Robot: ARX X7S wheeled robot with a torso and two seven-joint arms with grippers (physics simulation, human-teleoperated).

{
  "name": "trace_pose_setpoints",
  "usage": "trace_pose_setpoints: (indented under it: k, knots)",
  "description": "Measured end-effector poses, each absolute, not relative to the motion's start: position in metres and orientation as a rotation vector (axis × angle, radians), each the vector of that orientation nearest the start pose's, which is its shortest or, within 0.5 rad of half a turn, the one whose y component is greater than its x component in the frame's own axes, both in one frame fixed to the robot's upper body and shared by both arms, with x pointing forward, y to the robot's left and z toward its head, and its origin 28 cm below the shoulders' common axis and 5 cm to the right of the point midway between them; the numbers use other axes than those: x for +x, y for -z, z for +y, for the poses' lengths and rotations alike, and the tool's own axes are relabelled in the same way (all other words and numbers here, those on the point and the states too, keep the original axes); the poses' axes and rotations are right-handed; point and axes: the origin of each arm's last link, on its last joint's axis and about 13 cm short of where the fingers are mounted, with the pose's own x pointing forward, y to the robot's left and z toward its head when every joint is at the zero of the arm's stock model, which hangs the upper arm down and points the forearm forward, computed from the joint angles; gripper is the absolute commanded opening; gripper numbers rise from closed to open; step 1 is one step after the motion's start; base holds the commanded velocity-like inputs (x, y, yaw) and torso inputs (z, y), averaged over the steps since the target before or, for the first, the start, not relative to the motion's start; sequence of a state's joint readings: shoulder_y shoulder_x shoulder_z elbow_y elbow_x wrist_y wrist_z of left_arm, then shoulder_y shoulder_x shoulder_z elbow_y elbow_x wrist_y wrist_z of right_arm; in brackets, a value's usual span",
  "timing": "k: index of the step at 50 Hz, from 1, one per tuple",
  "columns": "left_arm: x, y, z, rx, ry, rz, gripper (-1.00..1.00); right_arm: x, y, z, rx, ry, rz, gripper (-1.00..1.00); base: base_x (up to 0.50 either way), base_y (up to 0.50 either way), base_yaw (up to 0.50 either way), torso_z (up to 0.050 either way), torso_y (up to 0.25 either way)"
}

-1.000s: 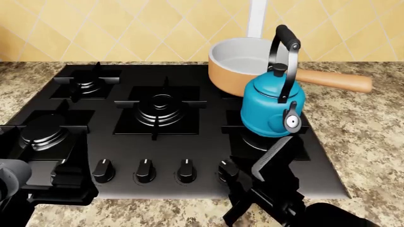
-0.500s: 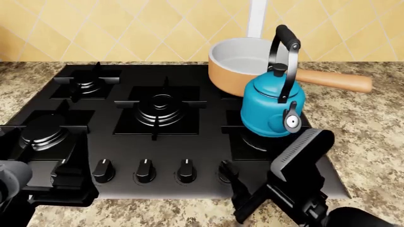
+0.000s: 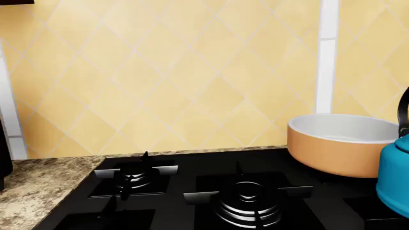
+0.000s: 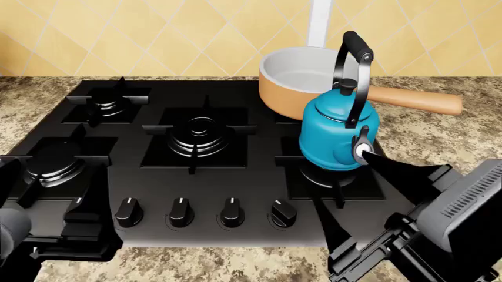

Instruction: Pick the kettle from the counter and place it on a stove burner. Then turn the burner on.

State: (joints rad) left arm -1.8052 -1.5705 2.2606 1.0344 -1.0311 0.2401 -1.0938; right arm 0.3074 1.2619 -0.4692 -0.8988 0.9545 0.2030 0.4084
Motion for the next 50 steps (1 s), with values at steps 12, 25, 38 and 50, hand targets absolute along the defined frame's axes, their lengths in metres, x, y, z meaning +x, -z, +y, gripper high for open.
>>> trace_pose_setpoints:
  k: [12,25,38,50]
  knots:
    - [0.091,-0.205,0.256,0.018,0.002,-0.202,1.00,0.136,-0.212,-0.160,-0.285,-0.500,-0.185,1.00,0.00,0.00,0.00,0.000,0.000]
    - [0.067,-0.191,0.253,0.013,-0.019,-0.262,1.00,0.120,-0.214,-0.158,-0.280,-0.464,-0.200,1.00,0.00,0.00,0.00,0.000,0.000]
    - [0.055,-0.186,0.253,0.010,-0.030,-0.298,1.00,0.110,-0.212,-0.155,-0.267,-0.420,-0.214,1.00,0.00,0.00,0.00,0.000,0.000]
    - [0.052,-0.185,0.252,0.004,-0.038,-0.314,1.00,0.100,-0.203,-0.153,-0.265,-0.378,-0.221,1.00,0.00,0.00,0.00,0.000,0.000]
